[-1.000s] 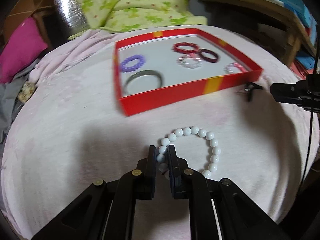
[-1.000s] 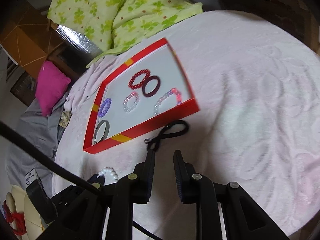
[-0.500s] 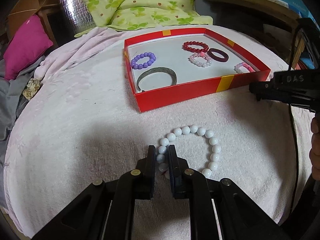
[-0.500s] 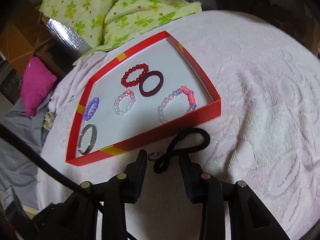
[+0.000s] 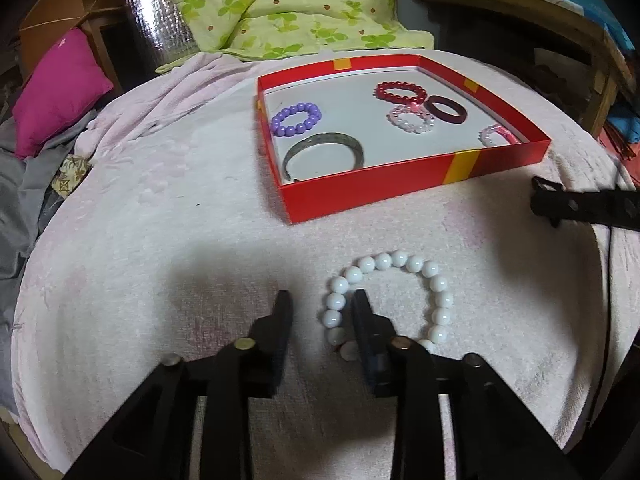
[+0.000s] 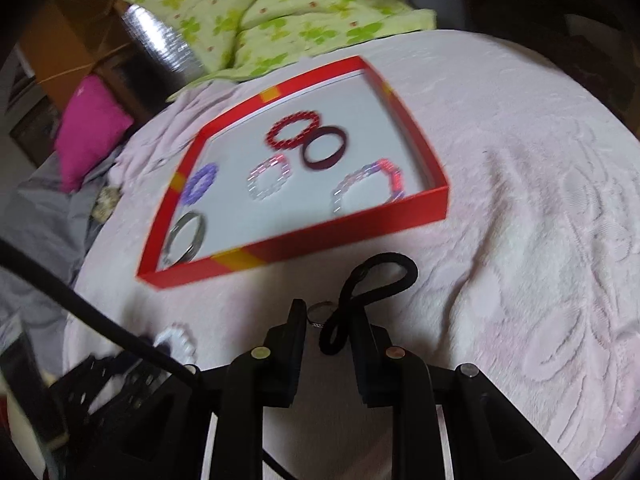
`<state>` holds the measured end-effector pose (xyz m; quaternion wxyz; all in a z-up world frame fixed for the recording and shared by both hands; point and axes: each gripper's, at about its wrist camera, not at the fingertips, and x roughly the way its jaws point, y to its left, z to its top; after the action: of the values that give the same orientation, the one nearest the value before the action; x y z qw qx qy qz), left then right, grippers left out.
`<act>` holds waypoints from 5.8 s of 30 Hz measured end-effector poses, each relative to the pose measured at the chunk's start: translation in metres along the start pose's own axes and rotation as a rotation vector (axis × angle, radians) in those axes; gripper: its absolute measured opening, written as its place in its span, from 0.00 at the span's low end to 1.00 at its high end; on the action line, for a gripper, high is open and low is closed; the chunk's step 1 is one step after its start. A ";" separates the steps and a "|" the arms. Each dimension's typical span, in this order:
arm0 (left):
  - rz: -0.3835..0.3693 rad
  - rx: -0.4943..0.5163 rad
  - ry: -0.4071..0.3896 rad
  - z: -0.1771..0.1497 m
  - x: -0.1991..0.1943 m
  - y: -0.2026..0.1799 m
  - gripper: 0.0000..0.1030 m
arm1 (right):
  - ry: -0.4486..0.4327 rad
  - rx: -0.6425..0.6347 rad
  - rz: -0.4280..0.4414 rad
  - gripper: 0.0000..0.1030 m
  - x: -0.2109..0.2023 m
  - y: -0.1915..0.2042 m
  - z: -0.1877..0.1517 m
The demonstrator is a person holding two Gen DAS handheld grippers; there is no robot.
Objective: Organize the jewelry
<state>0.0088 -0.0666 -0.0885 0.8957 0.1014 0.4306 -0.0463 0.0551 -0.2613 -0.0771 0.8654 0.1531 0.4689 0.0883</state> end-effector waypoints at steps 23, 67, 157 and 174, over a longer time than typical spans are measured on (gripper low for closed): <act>0.009 -0.077 -0.004 0.000 0.009 0.023 0.79 | -0.040 -0.362 -0.240 0.23 0.006 0.058 -0.046; -0.096 0.063 -0.031 0.008 0.004 0.004 0.13 | -0.054 -0.387 -0.257 0.23 0.009 0.061 -0.048; -0.335 -0.016 -0.480 0.145 -0.095 0.037 0.09 | -0.298 -0.150 0.139 0.24 -0.033 0.037 0.059; -0.413 -0.127 -0.285 0.179 0.022 0.021 0.09 | -0.110 -0.140 0.190 0.24 0.028 0.037 0.071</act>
<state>0.1623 -0.0853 0.0059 0.9233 -0.0527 0.3138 -0.2150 0.1296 -0.2316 -0.0501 0.8861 0.1407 0.3968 0.1937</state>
